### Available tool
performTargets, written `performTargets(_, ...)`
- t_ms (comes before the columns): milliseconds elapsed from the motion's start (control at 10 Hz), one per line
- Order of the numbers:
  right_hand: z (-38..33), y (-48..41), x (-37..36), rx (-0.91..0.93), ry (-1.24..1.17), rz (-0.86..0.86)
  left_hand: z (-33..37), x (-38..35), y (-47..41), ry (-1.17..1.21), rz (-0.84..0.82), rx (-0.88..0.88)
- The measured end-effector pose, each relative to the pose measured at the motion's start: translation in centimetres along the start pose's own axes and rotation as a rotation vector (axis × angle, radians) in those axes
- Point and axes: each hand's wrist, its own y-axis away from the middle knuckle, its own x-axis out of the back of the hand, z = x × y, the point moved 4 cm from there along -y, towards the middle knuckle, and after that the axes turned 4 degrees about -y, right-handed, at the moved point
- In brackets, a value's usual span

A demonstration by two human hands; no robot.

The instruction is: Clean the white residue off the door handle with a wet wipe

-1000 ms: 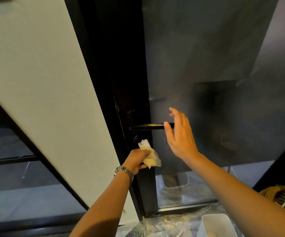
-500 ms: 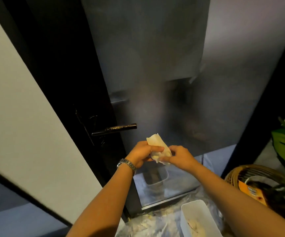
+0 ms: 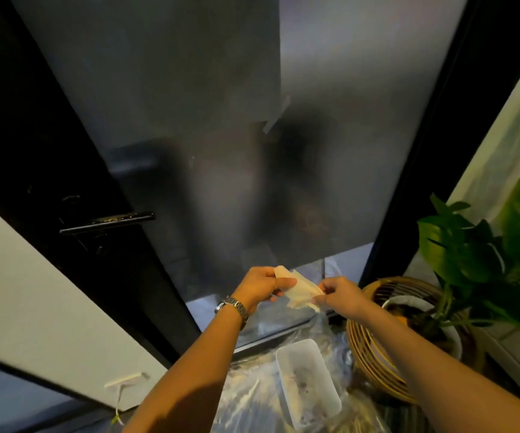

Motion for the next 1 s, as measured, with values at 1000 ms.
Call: performTargets(1000, 11.6, -0.2, -4.1, -0.257, 0.099, -0.351, -7.9, -10.5, -3.5, -0.741, -0.221, 0.116)
